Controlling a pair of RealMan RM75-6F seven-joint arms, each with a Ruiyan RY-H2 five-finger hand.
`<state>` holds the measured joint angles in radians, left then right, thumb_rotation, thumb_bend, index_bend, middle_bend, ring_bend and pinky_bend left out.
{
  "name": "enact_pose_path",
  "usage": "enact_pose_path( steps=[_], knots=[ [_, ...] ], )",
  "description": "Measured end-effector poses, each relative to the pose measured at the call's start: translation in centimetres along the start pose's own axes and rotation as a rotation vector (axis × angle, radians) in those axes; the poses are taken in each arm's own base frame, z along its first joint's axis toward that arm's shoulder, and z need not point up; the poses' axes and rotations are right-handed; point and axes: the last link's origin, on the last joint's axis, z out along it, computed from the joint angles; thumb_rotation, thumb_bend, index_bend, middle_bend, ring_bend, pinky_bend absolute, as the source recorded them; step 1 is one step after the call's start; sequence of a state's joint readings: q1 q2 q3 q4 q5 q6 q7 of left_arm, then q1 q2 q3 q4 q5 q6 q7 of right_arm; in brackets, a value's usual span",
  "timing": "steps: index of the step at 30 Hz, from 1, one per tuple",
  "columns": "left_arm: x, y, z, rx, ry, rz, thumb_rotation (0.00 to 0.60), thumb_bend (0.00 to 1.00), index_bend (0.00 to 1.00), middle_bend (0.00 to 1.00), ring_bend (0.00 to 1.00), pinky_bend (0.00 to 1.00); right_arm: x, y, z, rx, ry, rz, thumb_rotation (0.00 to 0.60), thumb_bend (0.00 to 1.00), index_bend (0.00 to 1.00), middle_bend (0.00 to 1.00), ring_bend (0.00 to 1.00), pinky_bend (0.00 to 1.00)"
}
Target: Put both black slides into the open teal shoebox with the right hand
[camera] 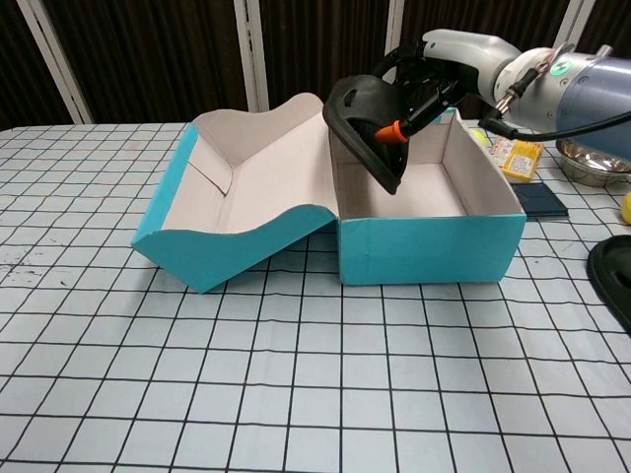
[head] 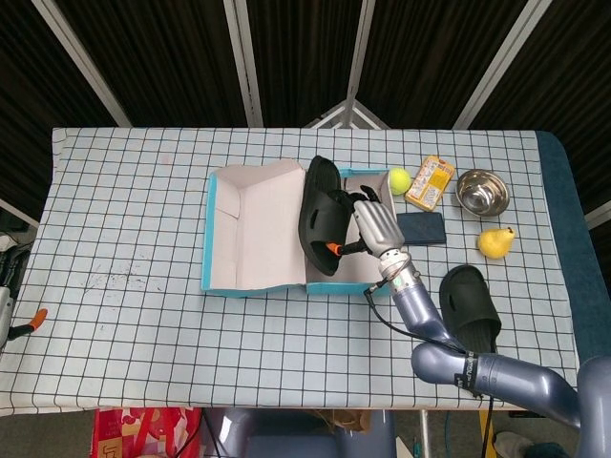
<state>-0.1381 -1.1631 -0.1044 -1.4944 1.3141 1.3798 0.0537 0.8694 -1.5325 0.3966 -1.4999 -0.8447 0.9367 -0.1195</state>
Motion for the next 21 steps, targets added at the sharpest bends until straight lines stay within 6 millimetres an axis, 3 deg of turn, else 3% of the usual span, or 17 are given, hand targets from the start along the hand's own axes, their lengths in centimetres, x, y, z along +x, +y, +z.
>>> enact_pose_path(
  steps=[21],
  knots=[
    [-0.5,0.3,1.0,-0.035,0.055,0.064,0.600,0.36,0.07,0.00,0.00,0.11,-0.2,1.4,-1.0,-0.033,-0.023,0.019,0.600,0.38,0.72,0.47,0.22,0.00]
  ],
)
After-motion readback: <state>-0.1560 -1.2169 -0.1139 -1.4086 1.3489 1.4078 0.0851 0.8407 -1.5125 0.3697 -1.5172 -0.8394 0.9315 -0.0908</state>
